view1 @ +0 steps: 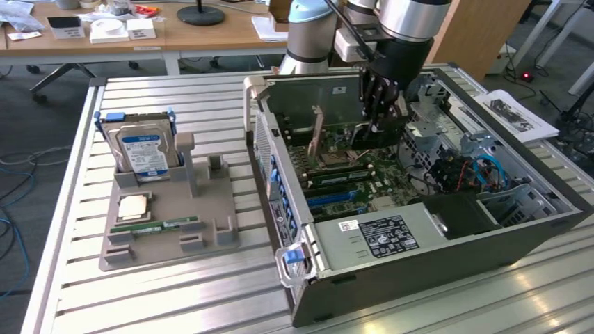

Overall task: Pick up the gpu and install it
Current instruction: 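Insert the gpu into the slot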

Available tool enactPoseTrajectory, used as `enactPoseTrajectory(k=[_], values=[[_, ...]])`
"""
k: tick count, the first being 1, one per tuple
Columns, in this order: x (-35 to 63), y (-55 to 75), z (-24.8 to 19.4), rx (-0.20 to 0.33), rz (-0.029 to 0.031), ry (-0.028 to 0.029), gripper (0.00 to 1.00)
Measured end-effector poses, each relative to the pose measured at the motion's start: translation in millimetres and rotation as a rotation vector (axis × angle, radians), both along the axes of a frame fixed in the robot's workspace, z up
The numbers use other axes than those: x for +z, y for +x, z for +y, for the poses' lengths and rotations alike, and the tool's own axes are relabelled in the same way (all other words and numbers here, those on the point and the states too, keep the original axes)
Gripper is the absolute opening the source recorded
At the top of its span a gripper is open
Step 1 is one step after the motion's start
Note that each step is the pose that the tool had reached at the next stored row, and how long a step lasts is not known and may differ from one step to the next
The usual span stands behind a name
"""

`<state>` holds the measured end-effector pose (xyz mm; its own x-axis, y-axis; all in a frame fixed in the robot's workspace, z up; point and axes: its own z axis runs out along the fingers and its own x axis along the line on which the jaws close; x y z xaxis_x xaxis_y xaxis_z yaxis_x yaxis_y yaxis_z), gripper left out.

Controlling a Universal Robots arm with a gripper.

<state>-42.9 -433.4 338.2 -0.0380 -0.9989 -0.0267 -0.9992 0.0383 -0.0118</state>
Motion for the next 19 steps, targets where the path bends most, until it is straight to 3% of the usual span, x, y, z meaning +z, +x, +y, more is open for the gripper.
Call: enactPoseTrajectory(k=[13,19], values=[[-0.1,-5.4,-15.8,0.000,-0.0001,0.0000,0.27],[-3.8,-6.9,-16.9,0.000,0.0000,0.0000,0.27]])
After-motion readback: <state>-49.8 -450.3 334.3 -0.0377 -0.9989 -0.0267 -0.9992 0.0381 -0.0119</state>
